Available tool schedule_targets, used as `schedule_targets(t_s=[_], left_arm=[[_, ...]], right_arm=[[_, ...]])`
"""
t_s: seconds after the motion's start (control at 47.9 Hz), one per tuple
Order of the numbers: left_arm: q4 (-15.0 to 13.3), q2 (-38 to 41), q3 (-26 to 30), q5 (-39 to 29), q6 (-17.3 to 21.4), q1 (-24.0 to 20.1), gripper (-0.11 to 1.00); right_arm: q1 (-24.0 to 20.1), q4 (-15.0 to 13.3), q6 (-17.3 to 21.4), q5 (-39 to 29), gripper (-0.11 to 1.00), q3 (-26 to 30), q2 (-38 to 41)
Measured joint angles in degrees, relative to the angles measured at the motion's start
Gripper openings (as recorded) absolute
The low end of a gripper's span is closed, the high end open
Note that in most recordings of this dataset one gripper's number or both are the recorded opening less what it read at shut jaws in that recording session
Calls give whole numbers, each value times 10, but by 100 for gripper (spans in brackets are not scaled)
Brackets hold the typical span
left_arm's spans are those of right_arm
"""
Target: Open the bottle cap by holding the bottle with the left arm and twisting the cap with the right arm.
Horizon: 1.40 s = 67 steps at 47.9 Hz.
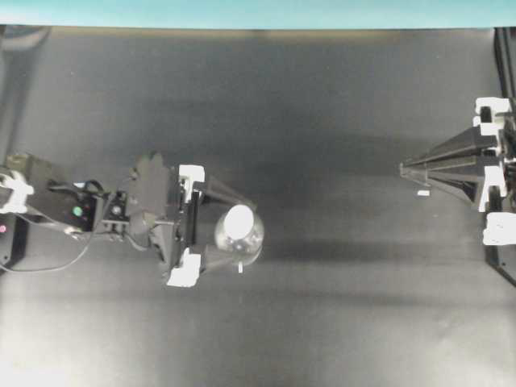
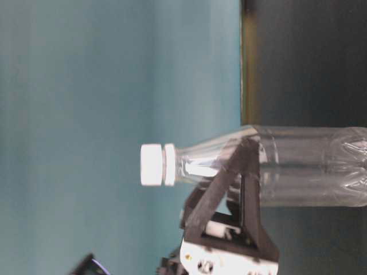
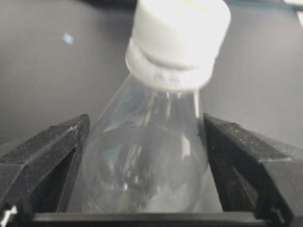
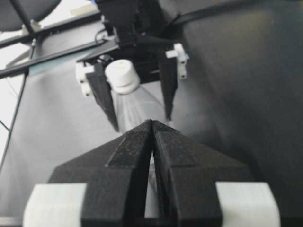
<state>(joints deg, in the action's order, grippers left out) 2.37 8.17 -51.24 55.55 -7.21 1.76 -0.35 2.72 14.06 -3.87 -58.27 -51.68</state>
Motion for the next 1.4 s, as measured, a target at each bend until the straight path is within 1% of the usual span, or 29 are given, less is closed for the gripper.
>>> schedule_targets(t_s=[0.229, 0.438, 0.605, 0.793, 1.022, 1.168, 1.272, 1.335, 1.398], left_arm=[[0, 52, 9, 14, 1, 1, 95], [0, 66, 8, 13, 3, 3, 96], [1, 69, 2, -11, 3, 3, 98], [0, 81, -2, -45, 3, 4, 99], [0, 85, -3, -54, 3, 4, 98], [0, 87, -2, -59, 6, 4, 94], [0, 87, -2, -62, 9, 5, 88], [0, 87, -2, -62, 11, 6, 85], [0, 87, -2, -62, 11, 5, 84]], right_arm=[[0, 0, 1, 0, 0, 1, 3], [-1, -1, 2, 1, 0, 1, 3], [-1, -1, 2, 1, 0, 1, 4], [-1, 0, 2, 1, 0, 1, 9], [-1, 0, 3, 0, 0, 3, 27], [-5, 6, 3, -4, 0, 13, 56], [-11, 22, 3, -29, 0, 31, 82], [-13, 38, 4, -67, 1, 49, 101], [-13, 52, 4, -122, 4, 72, 120]])
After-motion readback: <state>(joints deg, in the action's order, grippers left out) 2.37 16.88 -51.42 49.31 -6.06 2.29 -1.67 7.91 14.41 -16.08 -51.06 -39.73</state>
